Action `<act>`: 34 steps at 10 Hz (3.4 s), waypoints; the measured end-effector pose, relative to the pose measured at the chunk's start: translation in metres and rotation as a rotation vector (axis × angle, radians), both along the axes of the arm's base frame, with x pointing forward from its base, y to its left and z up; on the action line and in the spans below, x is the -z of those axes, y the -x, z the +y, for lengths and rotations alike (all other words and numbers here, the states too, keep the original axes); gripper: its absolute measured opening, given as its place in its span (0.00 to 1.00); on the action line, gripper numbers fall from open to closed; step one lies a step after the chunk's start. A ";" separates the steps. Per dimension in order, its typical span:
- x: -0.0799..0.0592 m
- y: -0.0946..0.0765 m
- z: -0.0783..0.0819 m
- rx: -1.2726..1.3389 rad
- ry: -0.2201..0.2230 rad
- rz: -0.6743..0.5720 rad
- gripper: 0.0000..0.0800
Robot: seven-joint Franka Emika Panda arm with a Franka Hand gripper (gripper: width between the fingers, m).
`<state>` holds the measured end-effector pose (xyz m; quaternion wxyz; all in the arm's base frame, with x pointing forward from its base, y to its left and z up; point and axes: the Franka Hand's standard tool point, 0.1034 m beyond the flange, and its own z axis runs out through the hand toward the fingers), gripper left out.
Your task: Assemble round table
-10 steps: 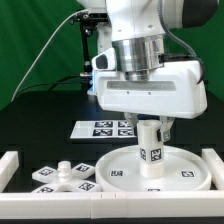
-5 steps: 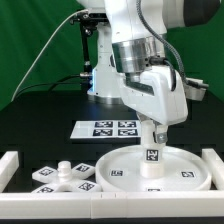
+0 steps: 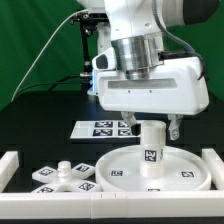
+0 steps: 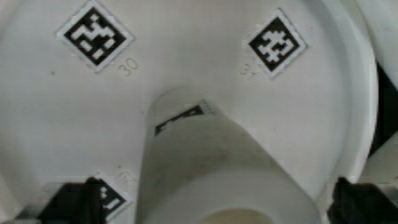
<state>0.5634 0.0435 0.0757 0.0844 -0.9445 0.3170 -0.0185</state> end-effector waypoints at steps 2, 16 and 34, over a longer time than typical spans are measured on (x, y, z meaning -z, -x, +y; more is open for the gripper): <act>0.002 0.001 -0.002 -0.116 0.012 -0.015 0.81; 0.001 -0.003 -0.004 -1.215 0.206 -0.120 0.59; 0.003 0.003 -0.006 0.784 -0.060 0.053 0.51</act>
Offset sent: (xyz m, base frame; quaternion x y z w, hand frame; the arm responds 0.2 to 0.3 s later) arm -0.0004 -0.0048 0.0053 -0.0559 0.0509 -0.4689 0.8800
